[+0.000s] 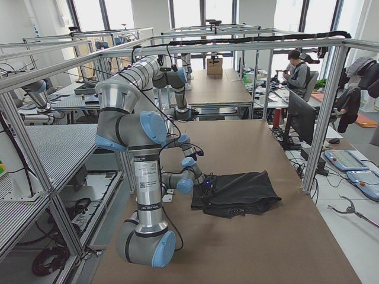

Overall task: Fold clothes
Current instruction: 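Grasp the shirt's near end with both grippers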

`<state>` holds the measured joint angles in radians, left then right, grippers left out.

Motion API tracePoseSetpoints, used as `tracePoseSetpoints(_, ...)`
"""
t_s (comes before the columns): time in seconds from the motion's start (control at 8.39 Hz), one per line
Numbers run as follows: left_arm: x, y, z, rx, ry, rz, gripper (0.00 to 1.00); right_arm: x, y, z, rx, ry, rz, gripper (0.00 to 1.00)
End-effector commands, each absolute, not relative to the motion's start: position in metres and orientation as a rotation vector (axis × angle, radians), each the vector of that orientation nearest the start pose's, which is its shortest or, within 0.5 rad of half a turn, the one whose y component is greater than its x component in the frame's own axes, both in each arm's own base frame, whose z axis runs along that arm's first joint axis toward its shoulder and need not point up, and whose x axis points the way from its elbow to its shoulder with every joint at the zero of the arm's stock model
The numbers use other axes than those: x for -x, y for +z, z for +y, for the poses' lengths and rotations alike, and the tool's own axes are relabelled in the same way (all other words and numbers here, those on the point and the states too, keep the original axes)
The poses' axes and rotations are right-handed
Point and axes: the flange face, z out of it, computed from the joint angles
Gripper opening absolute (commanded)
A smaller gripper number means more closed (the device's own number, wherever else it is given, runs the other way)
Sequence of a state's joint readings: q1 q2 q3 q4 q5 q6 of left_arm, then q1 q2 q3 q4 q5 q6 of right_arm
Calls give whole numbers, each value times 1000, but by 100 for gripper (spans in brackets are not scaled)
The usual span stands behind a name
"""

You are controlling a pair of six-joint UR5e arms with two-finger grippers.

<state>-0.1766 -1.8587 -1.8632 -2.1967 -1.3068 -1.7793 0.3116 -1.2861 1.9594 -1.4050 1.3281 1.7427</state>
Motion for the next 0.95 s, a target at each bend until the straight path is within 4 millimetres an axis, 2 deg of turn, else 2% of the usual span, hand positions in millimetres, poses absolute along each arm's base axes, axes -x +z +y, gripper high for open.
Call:
tracePoseSetpoints(0.0, -538, 293, -256, -214, -494, 1221, 0, 519, 325, -305, -191, 715, -848, 91)
tracePoseSetpoints(0.24, -538, 294, -256, -215, -494, 1218, 0, 527, 308, -302, -160, 764, -886, 91)
tracePoseSetpoints(0.48, -539, 294, -255, -214, -492, 1218, 0, 535, 310, -294, -161, 790, -888, 91)
tracePoseSetpoints(0.6, -539, 294, -255, -214, -492, 1218, 0, 538, 303, -291, -157, 787, -901, 91)
tracePoseSetpoints(0.83, -540, 295, -255, -214, -492, 1215, 0, 533, 279, -296, -159, 786, -944, 91)
